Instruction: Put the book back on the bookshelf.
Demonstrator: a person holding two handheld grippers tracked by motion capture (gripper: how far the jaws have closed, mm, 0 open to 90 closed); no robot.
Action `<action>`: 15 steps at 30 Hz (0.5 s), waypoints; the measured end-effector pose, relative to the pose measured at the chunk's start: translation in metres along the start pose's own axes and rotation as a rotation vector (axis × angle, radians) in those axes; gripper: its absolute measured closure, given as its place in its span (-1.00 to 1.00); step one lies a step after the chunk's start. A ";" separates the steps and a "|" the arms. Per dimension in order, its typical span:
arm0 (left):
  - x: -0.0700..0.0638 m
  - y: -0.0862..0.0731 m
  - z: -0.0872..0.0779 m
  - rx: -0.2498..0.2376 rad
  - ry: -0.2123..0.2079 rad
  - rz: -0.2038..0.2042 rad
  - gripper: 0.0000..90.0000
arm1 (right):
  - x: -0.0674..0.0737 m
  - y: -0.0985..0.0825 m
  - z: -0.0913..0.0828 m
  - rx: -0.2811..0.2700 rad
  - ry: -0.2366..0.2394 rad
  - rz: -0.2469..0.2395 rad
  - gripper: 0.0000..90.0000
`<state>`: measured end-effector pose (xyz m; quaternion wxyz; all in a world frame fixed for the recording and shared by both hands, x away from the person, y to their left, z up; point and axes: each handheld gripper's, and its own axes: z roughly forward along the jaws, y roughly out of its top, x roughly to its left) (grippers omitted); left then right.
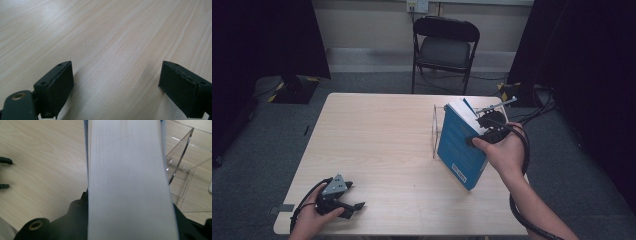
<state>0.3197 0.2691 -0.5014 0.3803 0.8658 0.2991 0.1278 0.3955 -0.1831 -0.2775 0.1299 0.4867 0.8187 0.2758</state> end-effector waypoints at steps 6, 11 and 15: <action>0.000 0.000 0.000 0.000 0.000 0.000 -0.74 | 0.002 0.005 0.004 -0.016 -0.022 0.000 0.37; 0.000 0.000 0.000 0.000 0.000 0.000 -0.74 | 0.006 0.012 0.010 -0.022 -0.042 0.025 0.37; 0.000 0.000 0.000 0.000 0.000 0.000 -0.74 | 0.008 0.018 0.012 -0.028 -0.052 0.040 0.37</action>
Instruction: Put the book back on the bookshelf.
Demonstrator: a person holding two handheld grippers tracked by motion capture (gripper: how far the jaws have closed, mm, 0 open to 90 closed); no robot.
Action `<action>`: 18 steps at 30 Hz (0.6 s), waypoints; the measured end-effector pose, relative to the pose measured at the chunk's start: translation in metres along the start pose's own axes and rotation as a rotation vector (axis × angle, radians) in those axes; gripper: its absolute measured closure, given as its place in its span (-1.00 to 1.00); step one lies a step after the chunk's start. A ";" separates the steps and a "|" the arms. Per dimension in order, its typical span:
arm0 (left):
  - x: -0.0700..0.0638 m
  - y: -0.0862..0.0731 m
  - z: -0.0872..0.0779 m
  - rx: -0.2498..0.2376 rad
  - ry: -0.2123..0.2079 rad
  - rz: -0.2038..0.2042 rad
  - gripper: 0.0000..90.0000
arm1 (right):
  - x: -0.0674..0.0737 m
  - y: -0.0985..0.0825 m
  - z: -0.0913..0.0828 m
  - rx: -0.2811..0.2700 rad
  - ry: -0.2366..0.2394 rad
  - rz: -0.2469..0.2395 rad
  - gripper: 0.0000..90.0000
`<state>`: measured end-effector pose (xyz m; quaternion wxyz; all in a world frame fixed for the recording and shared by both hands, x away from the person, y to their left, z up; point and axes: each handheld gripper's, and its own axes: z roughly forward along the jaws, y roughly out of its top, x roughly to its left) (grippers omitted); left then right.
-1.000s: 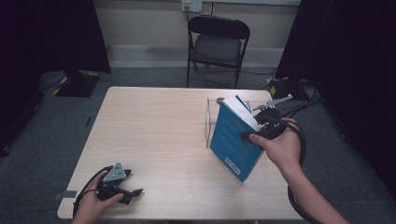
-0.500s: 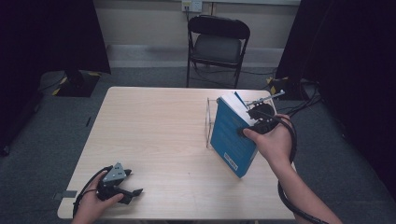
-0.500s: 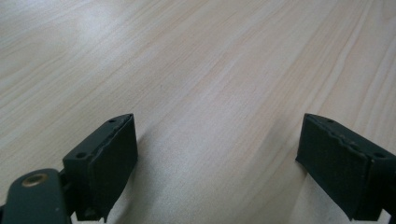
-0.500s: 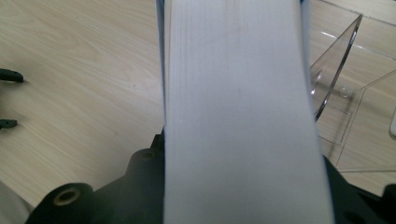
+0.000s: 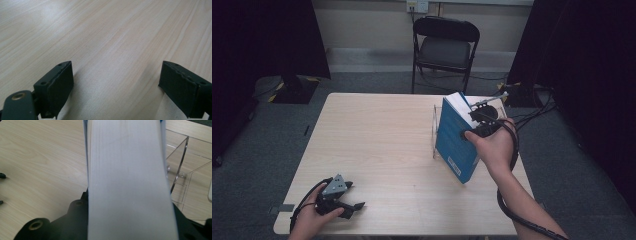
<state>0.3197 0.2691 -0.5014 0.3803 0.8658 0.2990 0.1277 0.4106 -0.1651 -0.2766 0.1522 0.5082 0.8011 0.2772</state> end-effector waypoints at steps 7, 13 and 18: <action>0.000 0.000 0.000 -0.003 0.000 -0.005 -0.74 | 0.001 0.008 0.004 -0.017 -0.011 0.015 0.37; -0.001 0.001 0.002 0.005 -0.010 0.003 -0.84 | 0.002 0.015 0.008 -0.013 -0.029 0.020 0.37; -0.001 0.002 0.003 0.006 -0.010 0.006 -0.84 | 0.003 0.018 0.014 -0.019 -0.038 0.034 0.37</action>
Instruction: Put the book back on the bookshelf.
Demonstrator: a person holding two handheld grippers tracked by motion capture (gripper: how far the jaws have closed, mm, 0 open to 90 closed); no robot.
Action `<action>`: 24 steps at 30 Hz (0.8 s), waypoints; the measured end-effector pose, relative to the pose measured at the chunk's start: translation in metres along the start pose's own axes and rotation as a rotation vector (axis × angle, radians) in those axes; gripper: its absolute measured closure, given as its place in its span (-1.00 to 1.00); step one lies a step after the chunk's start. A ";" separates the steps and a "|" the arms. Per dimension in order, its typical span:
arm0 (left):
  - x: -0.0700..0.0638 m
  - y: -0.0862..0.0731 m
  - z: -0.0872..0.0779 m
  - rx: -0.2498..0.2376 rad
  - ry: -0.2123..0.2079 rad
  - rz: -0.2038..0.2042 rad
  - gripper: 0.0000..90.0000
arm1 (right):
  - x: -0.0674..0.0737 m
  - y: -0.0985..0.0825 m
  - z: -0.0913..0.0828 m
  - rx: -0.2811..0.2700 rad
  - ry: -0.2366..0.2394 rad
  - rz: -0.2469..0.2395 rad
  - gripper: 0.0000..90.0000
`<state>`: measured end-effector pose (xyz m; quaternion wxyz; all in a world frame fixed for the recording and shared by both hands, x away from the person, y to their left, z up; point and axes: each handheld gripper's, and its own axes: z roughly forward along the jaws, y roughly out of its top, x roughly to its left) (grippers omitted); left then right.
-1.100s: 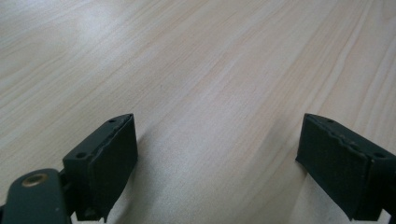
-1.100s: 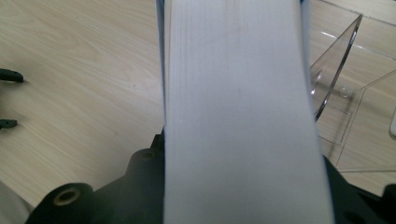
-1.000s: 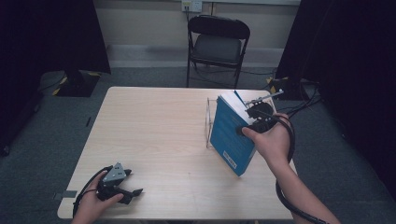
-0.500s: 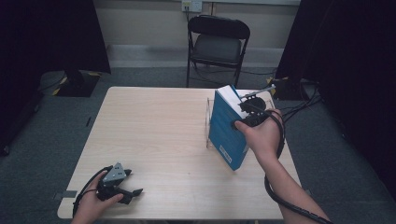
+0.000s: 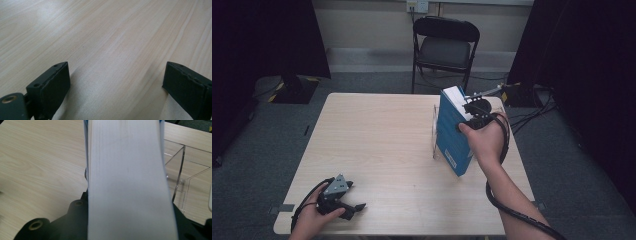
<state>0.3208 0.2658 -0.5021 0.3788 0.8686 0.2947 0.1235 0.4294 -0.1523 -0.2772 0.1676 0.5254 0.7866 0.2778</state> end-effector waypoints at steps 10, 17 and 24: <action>0.000 0.000 0.000 0.005 0.000 -0.001 -0.85 | -0.001 0.005 0.008 -0.006 -0.007 0.035 0.37; 0.000 0.000 0.000 -0.001 0.007 0.004 -0.85 | 0.001 0.013 0.012 -0.005 -0.022 0.045 0.37; -0.002 0.000 -0.001 0.012 0.000 0.005 -0.85 | 0.004 0.021 0.016 -0.010 -0.040 0.050 0.37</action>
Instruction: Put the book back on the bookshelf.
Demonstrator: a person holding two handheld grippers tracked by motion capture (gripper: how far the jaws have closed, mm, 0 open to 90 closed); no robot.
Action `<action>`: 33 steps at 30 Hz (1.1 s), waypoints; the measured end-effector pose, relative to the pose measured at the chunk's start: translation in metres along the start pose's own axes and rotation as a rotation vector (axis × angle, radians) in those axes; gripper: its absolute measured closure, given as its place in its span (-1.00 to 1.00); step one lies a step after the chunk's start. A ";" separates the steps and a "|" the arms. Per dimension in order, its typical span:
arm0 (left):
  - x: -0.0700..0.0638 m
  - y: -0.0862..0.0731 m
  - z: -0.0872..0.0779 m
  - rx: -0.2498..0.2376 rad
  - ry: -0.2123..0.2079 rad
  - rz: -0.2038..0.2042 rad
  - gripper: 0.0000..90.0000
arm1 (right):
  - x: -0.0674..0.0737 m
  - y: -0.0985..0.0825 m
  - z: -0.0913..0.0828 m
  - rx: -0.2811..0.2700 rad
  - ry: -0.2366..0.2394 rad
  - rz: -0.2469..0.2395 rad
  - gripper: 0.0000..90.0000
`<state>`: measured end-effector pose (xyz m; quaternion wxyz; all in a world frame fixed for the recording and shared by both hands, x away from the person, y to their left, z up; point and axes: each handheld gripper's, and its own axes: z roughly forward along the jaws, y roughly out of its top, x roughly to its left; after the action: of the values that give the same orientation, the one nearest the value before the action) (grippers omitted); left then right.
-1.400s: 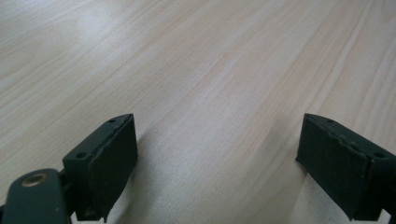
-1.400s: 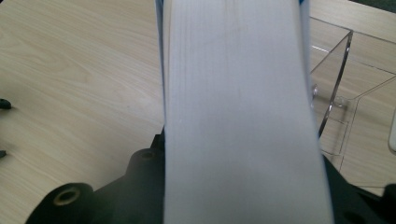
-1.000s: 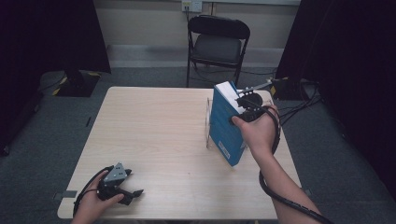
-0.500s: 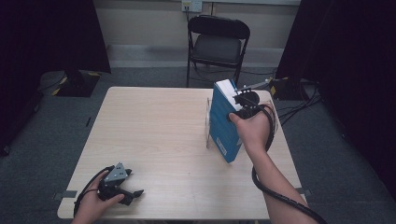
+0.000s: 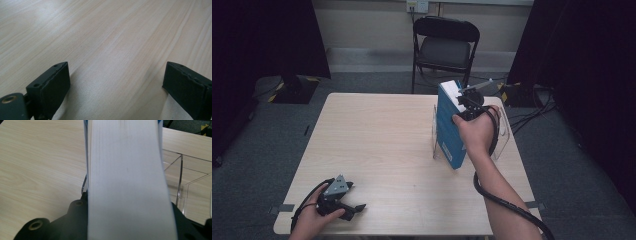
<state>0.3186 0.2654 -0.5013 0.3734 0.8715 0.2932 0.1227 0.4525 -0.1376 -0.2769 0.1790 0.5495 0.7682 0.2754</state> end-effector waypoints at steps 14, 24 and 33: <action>-0.001 -0.001 0.001 -0.013 -0.001 -0.003 -0.85 | 0.003 0.005 0.009 -0.025 -0.028 0.020 0.37; -0.001 -0.001 0.001 -0.014 -0.001 -0.003 -0.85 | 0.006 0.007 0.020 -0.037 -0.055 0.025 0.37; -0.001 0.000 0.000 0.000 0.000 -0.001 -0.85 | 0.007 0.000 0.037 -0.042 -0.065 0.044 0.36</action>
<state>0.3180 0.2651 -0.5013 0.3733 0.8715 0.2935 0.1223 0.4715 -0.1231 -0.3057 0.2092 0.5710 0.7439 0.2772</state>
